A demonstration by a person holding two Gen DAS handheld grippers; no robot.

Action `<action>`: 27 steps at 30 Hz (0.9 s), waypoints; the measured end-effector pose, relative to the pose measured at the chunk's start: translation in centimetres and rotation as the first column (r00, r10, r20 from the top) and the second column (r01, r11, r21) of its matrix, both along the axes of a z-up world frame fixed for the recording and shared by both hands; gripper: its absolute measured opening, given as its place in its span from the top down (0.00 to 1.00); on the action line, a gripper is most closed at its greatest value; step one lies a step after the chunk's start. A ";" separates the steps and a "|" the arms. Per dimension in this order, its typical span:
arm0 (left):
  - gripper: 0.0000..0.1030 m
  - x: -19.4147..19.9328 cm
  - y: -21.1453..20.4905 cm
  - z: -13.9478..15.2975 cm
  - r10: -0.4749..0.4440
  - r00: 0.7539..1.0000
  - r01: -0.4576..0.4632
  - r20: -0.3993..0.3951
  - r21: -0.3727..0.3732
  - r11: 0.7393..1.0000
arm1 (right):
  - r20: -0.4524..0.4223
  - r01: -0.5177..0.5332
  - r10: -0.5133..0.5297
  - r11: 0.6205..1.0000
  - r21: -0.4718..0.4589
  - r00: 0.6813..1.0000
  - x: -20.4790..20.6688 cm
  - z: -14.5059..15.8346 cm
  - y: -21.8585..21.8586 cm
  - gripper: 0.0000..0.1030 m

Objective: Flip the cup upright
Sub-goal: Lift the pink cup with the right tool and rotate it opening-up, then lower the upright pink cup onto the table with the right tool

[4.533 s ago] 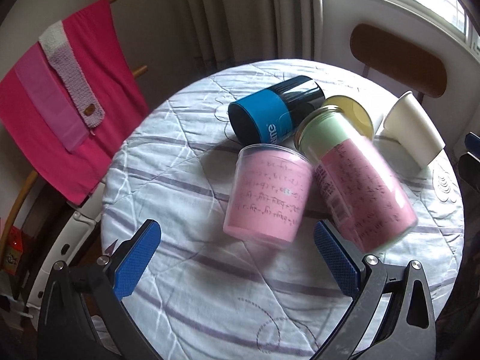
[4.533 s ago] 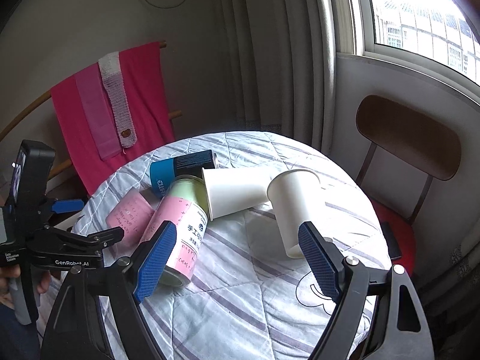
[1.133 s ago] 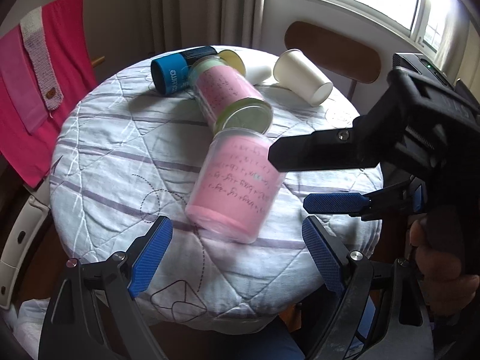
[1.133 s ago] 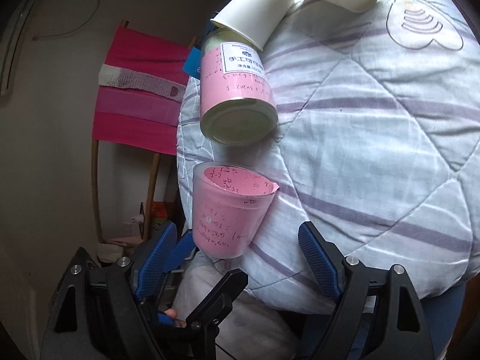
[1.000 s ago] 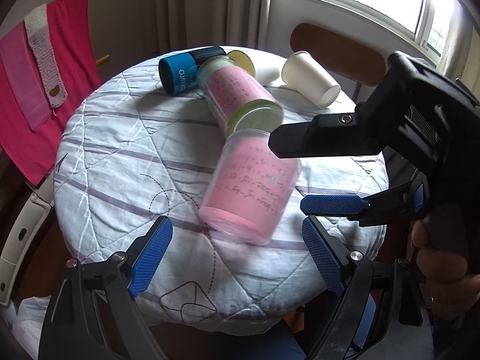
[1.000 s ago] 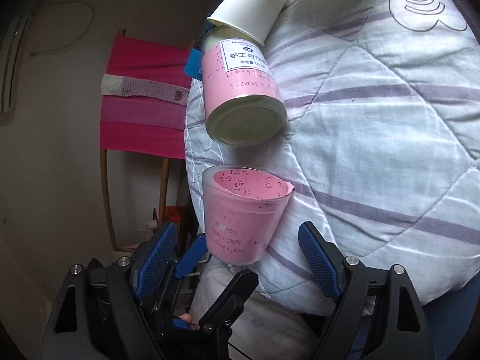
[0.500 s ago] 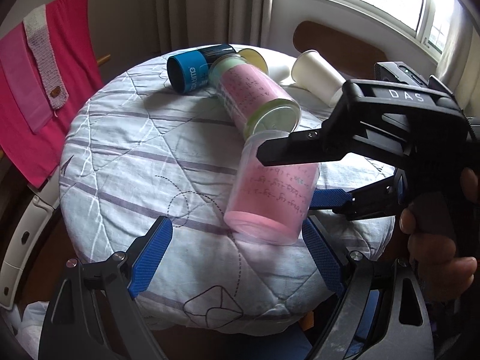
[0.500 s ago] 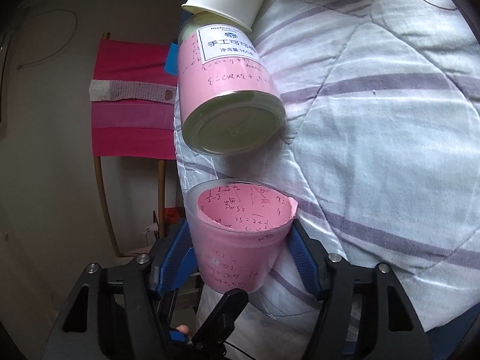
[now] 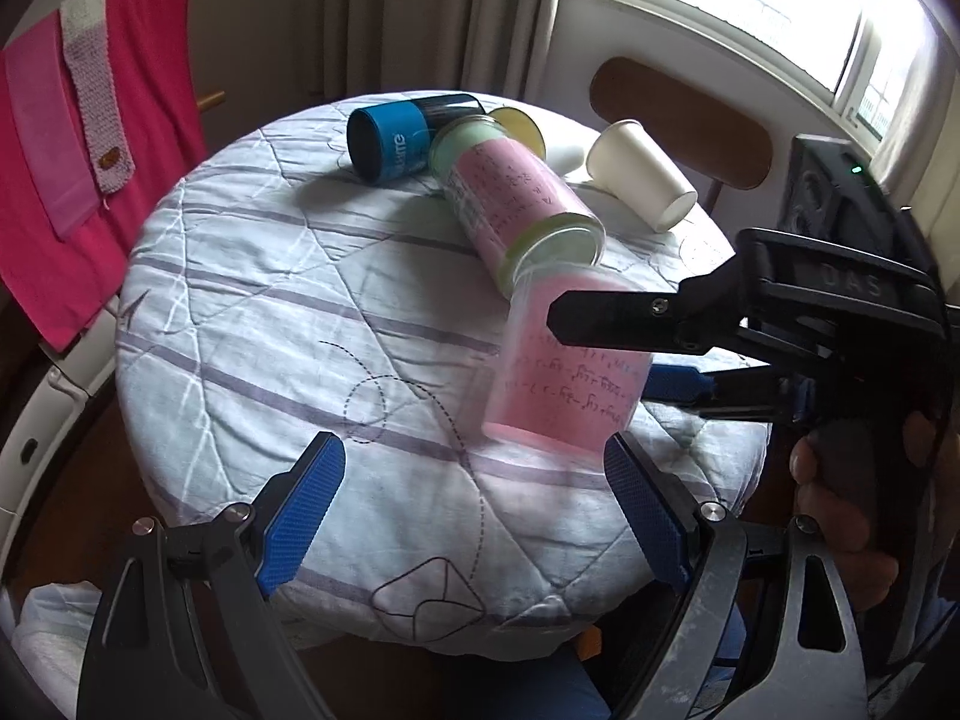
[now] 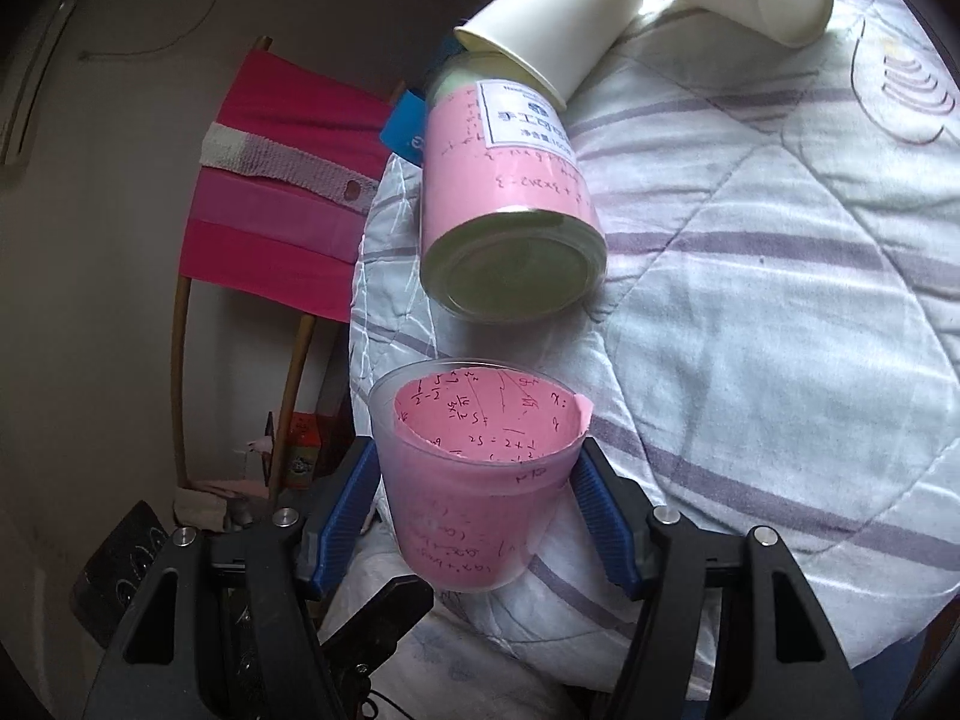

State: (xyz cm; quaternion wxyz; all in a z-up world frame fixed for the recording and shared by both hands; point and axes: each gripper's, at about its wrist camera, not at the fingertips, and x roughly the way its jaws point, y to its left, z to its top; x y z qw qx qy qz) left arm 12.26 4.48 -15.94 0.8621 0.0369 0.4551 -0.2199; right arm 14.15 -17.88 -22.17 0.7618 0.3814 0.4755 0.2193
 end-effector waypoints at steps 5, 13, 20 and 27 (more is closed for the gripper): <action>0.13 0.4 -1.1 -0.5 -0.002 1.000 0.001 -0.017 -0.009 1.000 | 0.096 0.023 -0.011 0.992 -0.126 0.995 -0.8 1.7 -0.3 0.35; 0.13 0.6 -2.9 -1.0 0.012 0.998 -0.013 0.054 0.018 1.000 | 0.222 0.052 0.021 0.948 -0.314 0.975 -1.7 3.2 0.2 0.35; 0.13 1.1 -4.0 -1.8 0.009 0.998 -0.010 0.055 0.026 1.000 | 0.292 0.085 0.069 0.872 -0.483 0.954 -1.9 3.7 1.1 0.35; 0.13 1.4 -3.7 -3.5 0.033 0.999 -0.034 0.024 0.032 0.999 | 0.333 0.082 0.163 0.786 -0.612 0.929 -2.4 3.6 2.7 0.35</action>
